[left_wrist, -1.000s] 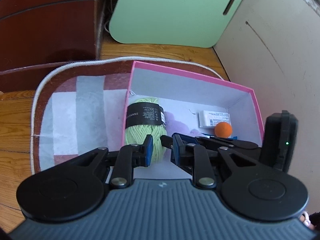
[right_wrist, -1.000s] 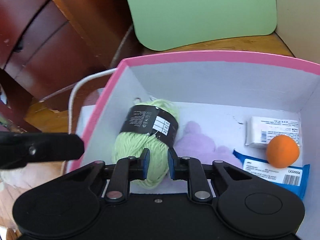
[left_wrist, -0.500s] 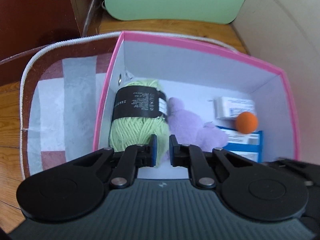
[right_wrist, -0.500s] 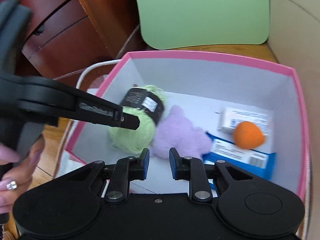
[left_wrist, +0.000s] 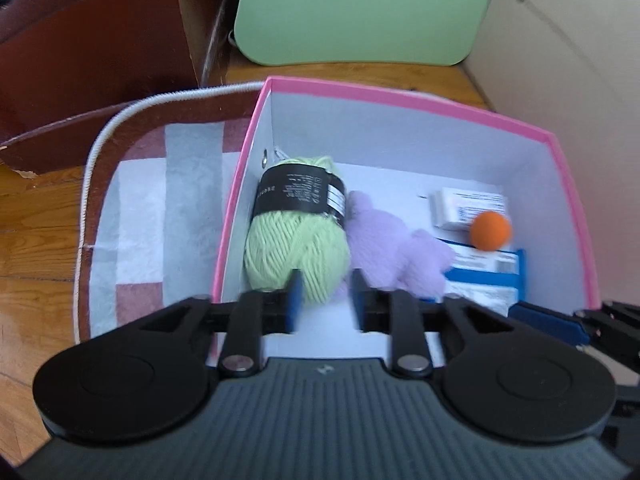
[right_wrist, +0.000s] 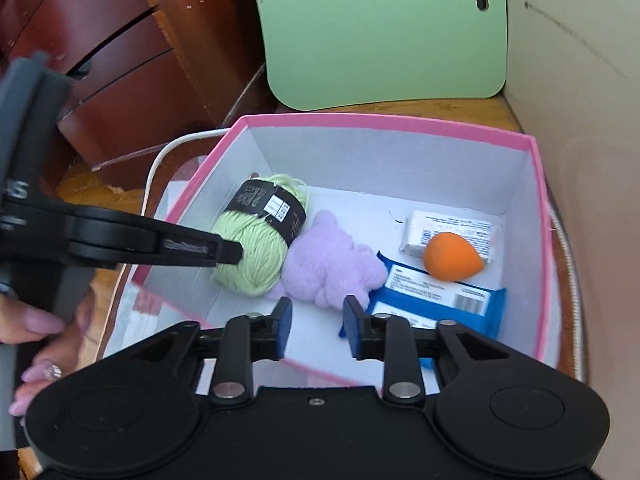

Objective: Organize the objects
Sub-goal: 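Move the left tool back to the gold-capped foundation bottle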

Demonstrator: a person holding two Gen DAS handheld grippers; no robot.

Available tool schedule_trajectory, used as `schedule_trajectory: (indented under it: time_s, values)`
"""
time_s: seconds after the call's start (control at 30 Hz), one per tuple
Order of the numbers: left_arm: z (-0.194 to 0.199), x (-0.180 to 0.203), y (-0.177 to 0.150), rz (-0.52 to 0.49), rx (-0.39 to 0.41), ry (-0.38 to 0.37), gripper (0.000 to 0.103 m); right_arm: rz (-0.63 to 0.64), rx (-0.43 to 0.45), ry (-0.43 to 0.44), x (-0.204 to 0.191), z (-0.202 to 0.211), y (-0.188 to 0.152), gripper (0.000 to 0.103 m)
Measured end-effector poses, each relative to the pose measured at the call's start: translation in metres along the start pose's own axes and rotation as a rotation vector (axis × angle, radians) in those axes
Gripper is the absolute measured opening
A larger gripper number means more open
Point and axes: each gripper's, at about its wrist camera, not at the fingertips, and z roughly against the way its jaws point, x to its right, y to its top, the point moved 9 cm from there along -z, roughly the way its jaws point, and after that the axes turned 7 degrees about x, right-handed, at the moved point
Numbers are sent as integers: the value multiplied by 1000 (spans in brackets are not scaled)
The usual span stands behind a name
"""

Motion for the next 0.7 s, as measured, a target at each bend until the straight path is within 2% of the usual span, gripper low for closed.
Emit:
schedule_trajectory:
  time_s: [0.03, 0.13, 0.27, 0.4, 0.5, 0.7]
  values:
    - [10, 2, -2, -1, -3, -19, 43, 17, -6, -5, -3, 7, -1, 42]
    - [42, 7, -15, -31, -28, -63, 45, 54, -34, -20, -11, 30, -4, 47]
    - [80, 5, -39, -98, -86, -75, 51, 57, -58, -24, -17, 67, -8, 54]
    - [108, 3, -62, -150, -117, -104, 57, 92, -34, -20, -23, 109, -17, 64]
    - [124, 4, -80, -177, -117, -115, 59, 86, -24, -6, -25, 133, -32, 69]
    - [137, 19, -124, -240, -96, -194, 60, 48, -77, 47, -28, 154, -79, 70]
